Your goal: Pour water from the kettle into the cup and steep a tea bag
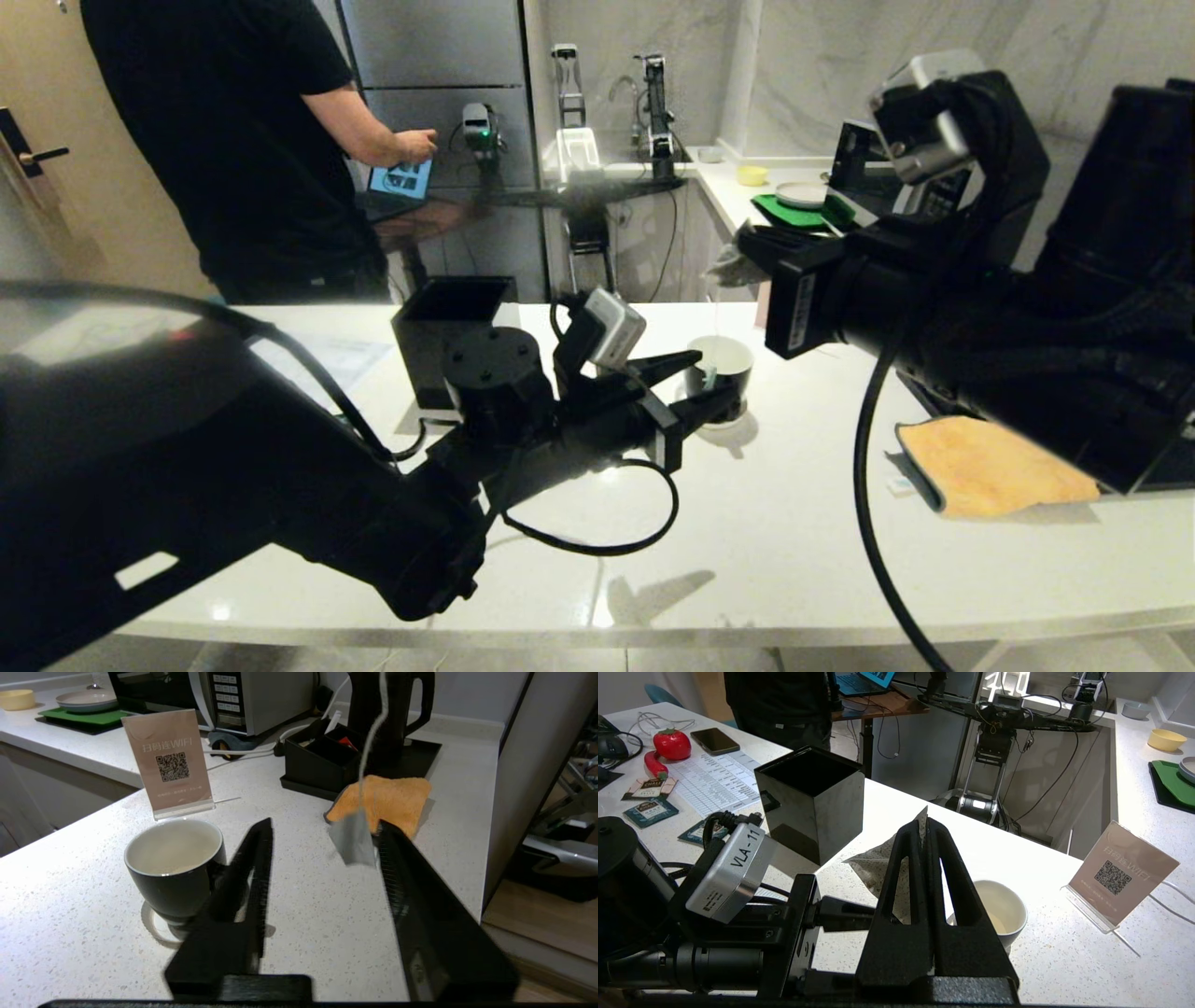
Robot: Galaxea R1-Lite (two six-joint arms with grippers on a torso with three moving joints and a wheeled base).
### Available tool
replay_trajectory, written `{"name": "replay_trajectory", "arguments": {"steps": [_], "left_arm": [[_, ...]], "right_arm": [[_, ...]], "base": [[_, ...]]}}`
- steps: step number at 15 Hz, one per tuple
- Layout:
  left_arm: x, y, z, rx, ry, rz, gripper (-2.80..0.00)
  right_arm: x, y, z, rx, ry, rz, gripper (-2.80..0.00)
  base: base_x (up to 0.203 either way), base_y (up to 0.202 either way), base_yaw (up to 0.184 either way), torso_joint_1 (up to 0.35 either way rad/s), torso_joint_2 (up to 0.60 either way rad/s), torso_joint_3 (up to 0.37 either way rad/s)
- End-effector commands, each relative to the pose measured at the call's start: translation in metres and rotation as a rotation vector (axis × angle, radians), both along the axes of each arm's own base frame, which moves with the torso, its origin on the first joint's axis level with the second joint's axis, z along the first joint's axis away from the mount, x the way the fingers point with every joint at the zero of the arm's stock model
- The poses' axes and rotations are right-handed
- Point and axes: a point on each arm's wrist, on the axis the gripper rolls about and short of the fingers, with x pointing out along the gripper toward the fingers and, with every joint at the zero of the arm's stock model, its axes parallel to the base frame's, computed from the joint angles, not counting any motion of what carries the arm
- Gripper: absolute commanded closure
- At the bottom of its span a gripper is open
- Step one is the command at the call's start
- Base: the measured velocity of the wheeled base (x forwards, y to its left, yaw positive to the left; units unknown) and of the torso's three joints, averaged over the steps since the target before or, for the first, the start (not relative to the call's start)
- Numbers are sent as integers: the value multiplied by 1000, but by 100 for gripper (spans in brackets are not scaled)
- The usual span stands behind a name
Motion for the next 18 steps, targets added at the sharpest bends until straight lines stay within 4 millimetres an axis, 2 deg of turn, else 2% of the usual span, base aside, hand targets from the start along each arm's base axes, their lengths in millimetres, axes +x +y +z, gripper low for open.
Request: {"name": "replay_trajectory", "arguments": {"steps": [1, 13, 18], "left_arm": [[0, 1, 0, -2, -3, 3, 0], [0, 1, 2, -8, -10, 7, 0], [-3, 4, 4, -10, -12, 9, 0]], "right_arm": [[0, 0, -1, -1, 0, -2, 0], [0, -1, -7, -9, 15, -3, 0], [16, -18, -9, 36, 42, -110, 0]], "base": [[0, 0, 0, 0, 0, 0], [0, 0, 0, 0, 0, 0], [0, 0, 0, 0, 0, 0]]}}
